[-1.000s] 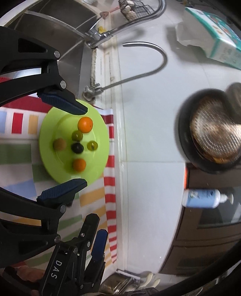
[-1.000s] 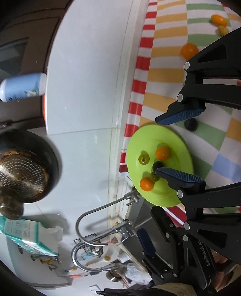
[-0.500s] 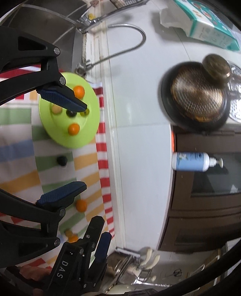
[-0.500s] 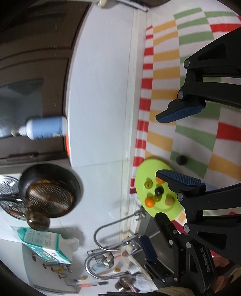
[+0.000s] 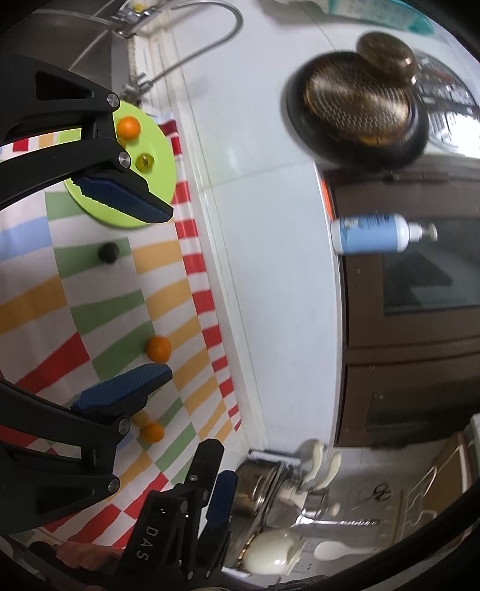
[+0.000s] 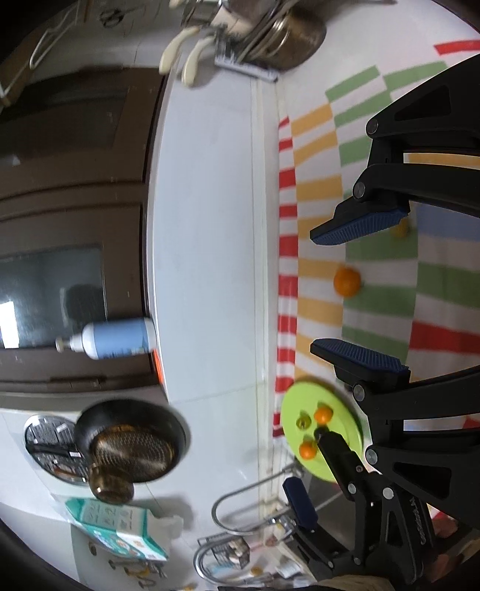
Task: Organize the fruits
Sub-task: 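Move both open grippers back toward the remaining fruits on the cloth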
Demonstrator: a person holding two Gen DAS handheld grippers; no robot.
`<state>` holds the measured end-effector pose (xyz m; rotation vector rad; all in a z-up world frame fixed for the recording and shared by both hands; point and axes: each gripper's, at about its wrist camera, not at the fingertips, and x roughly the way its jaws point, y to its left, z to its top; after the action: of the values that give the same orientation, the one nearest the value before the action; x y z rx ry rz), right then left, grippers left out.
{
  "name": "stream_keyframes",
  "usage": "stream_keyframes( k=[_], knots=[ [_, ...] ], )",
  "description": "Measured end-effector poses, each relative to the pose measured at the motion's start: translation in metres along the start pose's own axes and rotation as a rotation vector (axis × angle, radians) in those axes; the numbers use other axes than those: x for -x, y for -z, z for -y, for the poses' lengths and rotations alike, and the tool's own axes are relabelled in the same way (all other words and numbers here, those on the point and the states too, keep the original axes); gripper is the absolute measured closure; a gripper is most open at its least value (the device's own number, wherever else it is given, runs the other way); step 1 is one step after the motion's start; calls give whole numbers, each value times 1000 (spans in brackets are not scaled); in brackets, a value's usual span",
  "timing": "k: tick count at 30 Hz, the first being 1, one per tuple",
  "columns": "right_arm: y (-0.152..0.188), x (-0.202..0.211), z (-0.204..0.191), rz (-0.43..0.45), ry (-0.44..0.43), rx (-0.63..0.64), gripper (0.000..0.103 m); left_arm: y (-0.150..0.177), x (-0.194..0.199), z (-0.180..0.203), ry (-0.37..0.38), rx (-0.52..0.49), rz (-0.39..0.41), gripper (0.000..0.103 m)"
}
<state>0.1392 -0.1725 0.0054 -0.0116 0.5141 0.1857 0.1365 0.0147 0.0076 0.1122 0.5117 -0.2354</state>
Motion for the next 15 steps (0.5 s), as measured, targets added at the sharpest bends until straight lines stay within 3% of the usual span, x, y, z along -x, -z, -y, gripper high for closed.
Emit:
stream_keyframes(
  k=[15],
  knots=[
    [26, -1, 61, -77, 153, -53, 49, -1, -41, 58, 170, -159, -10, 25]
  ],
)
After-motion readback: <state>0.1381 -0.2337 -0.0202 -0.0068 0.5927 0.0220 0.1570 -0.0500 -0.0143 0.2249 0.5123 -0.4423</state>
